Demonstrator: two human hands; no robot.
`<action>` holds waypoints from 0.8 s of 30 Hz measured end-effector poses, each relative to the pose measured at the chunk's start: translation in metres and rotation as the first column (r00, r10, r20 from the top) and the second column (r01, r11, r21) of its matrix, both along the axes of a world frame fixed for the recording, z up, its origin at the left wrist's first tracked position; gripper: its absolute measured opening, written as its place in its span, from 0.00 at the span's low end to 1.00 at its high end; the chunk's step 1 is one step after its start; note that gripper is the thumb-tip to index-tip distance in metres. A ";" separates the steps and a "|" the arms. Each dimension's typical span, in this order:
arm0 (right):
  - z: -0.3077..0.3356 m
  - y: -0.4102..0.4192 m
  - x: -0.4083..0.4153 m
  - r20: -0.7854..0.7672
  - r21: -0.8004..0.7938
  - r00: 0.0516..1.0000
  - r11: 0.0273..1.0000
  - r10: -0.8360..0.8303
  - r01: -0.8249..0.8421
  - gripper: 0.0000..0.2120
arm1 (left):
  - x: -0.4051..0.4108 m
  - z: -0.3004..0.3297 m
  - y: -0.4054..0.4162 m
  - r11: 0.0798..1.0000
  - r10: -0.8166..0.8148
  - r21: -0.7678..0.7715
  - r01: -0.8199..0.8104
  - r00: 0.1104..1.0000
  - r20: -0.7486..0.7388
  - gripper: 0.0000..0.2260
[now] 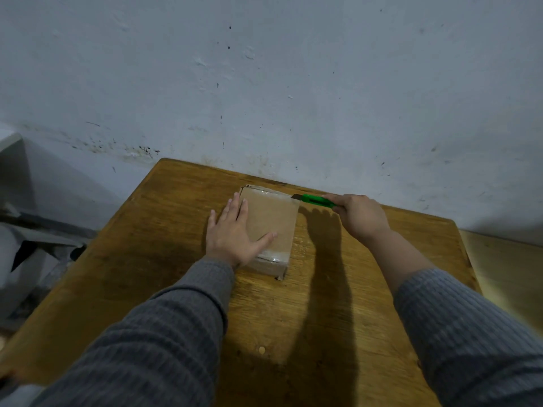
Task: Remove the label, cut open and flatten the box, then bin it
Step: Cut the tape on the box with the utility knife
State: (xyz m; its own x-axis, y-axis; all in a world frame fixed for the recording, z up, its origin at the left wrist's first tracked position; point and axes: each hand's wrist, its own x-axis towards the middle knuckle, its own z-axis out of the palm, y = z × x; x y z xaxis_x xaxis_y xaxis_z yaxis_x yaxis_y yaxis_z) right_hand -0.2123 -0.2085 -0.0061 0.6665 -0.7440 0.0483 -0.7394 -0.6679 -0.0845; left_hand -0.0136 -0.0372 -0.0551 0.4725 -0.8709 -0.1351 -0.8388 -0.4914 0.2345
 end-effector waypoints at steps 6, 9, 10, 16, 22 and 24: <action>0.012 0.003 0.026 -0.033 -0.193 0.995 0.976 0.097 -0.102 0.19 | -0.002 0.000 -0.001 1.000 0.022 -0.019 -0.022 1.000 -0.018 0.49; 0.010 0.009 0.042 -0.062 -0.207 0.991 0.970 0.117 -0.127 0.20 | -0.001 0.000 -0.002 0.999 0.028 -0.034 -0.029 0.999 -0.039 0.49; 0.008 0.010 0.045 -0.074 -0.200 0.990 0.971 0.121 -0.133 0.21 | -0.001 0.000 -0.002 0.999 0.026 -0.036 -0.027 0.999 -0.044 0.49; 0.003 0.007 0.046 -0.085 -0.185 0.989 0.974 0.119 -0.133 0.21 | -0.001 -0.002 -0.002 0.998 0.037 -0.040 -0.039 0.998 -0.051 0.49; 0.006 0.006 0.031 -0.114 -0.207 0.989 0.972 0.089 -0.111 0.21 | -0.003 -0.001 -0.002 0.998 0.053 -0.031 -0.054 0.998 -0.034 0.49; 0.004 0.005 0.025 -0.110 -0.206 0.991 0.974 0.076 -0.098 0.22 | -0.003 -0.001 -0.002 0.998 0.059 -0.031 -0.060 0.997 -0.039 0.49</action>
State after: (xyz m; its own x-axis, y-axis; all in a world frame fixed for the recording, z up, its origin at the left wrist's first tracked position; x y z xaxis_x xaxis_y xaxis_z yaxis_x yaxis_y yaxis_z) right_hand -0.1877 -0.2031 -0.0021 0.7377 -0.6631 0.1269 -0.6751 -0.7248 0.1372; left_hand -0.0168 -0.0391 -0.0561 0.5186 -0.8456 -0.1264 -0.7983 -0.5319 0.2826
